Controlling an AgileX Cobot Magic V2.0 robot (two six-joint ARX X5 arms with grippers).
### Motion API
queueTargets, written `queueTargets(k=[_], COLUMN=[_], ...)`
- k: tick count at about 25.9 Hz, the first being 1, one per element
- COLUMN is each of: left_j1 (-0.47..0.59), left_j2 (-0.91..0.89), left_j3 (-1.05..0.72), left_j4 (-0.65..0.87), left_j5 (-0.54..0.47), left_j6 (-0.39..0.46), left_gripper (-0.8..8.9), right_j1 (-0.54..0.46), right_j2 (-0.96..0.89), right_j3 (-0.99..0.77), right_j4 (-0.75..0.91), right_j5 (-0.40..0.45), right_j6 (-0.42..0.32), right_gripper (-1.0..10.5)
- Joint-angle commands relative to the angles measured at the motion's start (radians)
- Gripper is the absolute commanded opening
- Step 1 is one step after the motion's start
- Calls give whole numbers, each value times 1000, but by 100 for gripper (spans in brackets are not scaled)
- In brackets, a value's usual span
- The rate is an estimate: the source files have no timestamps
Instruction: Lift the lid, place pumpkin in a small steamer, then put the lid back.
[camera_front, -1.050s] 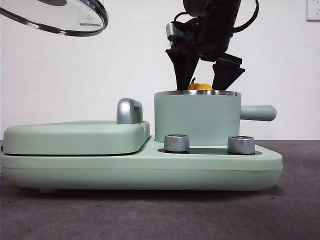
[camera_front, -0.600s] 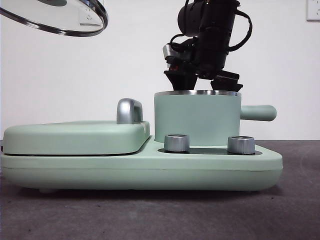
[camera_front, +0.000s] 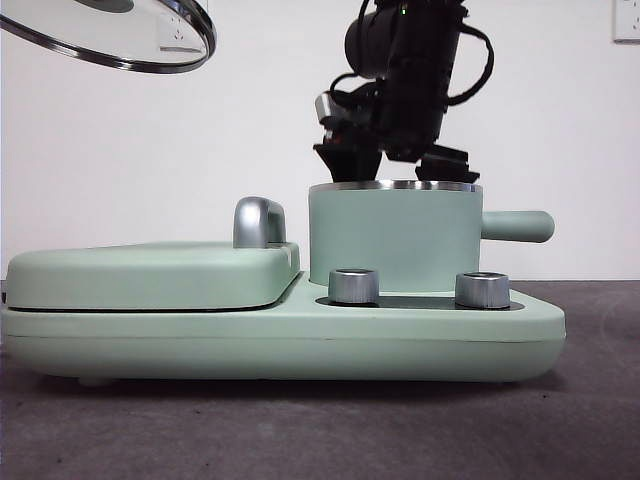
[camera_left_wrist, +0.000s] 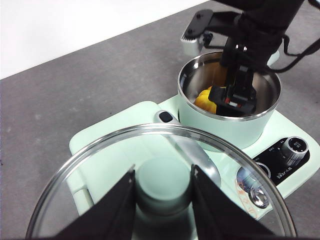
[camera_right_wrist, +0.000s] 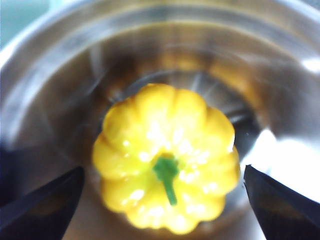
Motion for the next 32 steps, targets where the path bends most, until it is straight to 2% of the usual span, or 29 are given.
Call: queueTargets(k=[1, 5, 9, 15, 25, 32], left_j1=[-5, -5, -5, -5, -6, -7], left_j2=[0, 0, 0, 0, 13, 87], left_j3=[16, 16, 16, 16, 16, 16], left_j4=[28, 28, 28, 28, 35, 127], left_j5=[-3, -3, -3, -3, 6, 132], left_j6=[7, 7, 7, 7, 3, 3], left_gripper=[11, 11, 11, 11, 11, 11], right_j1=[11, 11, 24, 23, 24, 24], right_j2=[26, -27, -156, -459, -836, -1091], right_j3=[90, 185, 138, -250, -706, -950], right_j4=[-26, -107, -34, 235, 453, 523], right_j5=[2, 1, 1, 19, 29, 28], right_j6=[-6, 21, 22, 64, 92, 100], right_gripper=[511, 473, 472, 471, 464, 446])
